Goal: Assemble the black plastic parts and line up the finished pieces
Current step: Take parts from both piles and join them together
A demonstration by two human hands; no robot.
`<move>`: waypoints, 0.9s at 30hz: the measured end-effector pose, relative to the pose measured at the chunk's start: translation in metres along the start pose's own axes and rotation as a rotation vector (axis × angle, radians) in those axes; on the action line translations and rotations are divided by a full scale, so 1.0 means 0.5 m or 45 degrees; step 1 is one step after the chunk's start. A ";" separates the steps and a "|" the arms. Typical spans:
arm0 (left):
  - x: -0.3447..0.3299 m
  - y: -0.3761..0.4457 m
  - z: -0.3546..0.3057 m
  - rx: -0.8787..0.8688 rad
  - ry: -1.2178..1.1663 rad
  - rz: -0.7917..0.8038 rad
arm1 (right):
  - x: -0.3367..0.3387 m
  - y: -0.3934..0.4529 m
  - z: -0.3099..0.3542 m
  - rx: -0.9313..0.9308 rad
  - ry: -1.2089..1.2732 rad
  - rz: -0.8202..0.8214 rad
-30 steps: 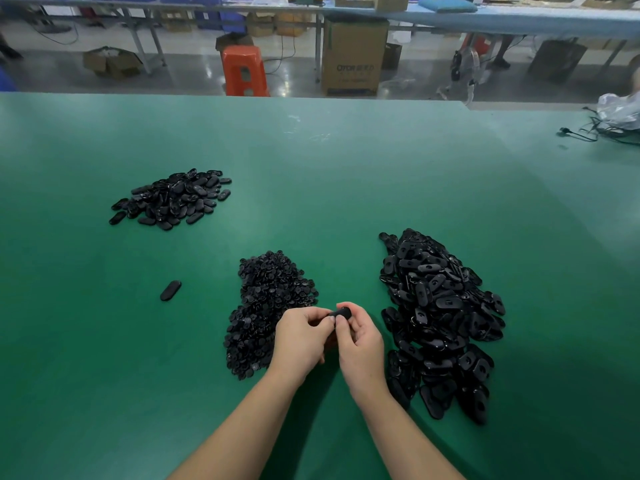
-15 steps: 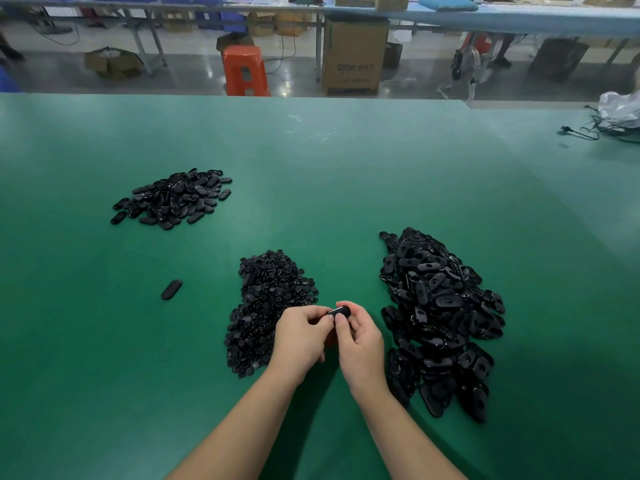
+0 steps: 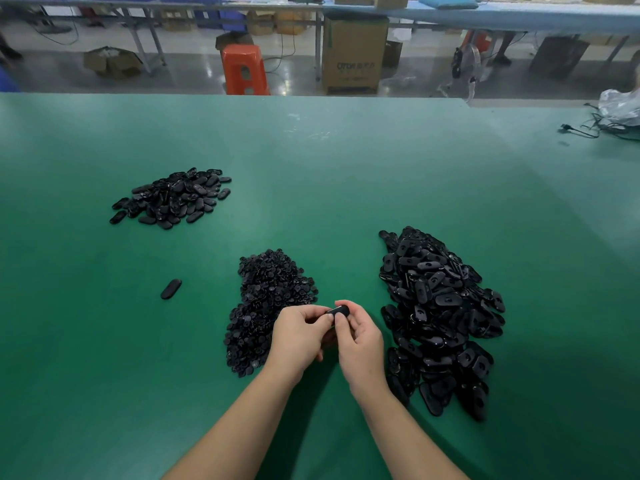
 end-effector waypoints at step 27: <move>-0.002 -0.001 -0.016 -0.246 0.474 -0.045 | 0.001 -0.005 0.009 0.079 -0.139 -0.026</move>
Point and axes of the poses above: each hand's wrist, its own y-axis towards the middle knuckle, its own x-axis out of the back of the hand, z = x × y, the point moved 4 cm from there along y, towards the middle knuckle, and after that the axes turned 7 degrees about -y, right-handed, at the moved point
